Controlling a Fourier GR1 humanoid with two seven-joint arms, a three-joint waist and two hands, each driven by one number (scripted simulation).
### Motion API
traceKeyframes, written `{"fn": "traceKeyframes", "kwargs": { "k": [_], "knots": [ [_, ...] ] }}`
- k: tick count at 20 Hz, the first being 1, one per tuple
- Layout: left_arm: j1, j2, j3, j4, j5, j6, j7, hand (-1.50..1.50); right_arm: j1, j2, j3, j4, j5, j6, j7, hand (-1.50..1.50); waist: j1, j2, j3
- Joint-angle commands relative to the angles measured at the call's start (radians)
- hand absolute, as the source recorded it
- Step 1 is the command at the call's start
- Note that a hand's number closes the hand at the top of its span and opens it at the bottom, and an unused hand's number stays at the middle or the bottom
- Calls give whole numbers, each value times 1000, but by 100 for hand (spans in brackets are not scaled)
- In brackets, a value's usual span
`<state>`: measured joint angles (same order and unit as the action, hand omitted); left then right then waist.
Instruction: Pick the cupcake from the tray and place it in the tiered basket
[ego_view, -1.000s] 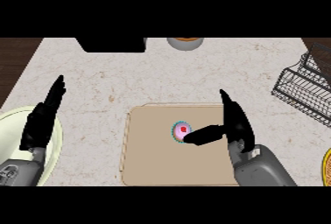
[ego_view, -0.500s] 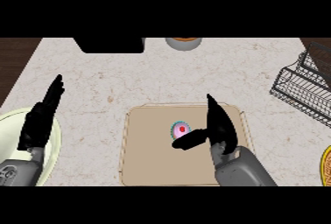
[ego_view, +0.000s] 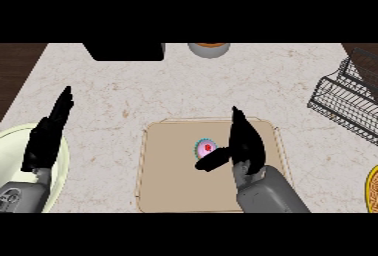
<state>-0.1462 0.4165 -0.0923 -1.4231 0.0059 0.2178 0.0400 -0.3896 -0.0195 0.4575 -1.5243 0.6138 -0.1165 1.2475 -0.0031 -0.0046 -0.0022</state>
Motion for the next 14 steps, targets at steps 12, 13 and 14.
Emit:
{"fn": "traceKeyframes", "kwargs": {
  "k": [12, 13, 14],
  "knots": [
    [-19, -22, -9, -52, -31, -2, 58, 0, -42, 19, 20, 124, -58, -52, 239, -150, 19, 1, 2],
    [5, 35, 49, -30, 20, -63, 22, 0, -12, 19, 34, 94, -43, -52, 239, -150, 16, -1, 1],
    [-26, -33, 2, -23, -33, 5, 44, 0, -66, 19, 29, 141, -66, -50, 239, -150, 15, 4, 2]
  ]
}}
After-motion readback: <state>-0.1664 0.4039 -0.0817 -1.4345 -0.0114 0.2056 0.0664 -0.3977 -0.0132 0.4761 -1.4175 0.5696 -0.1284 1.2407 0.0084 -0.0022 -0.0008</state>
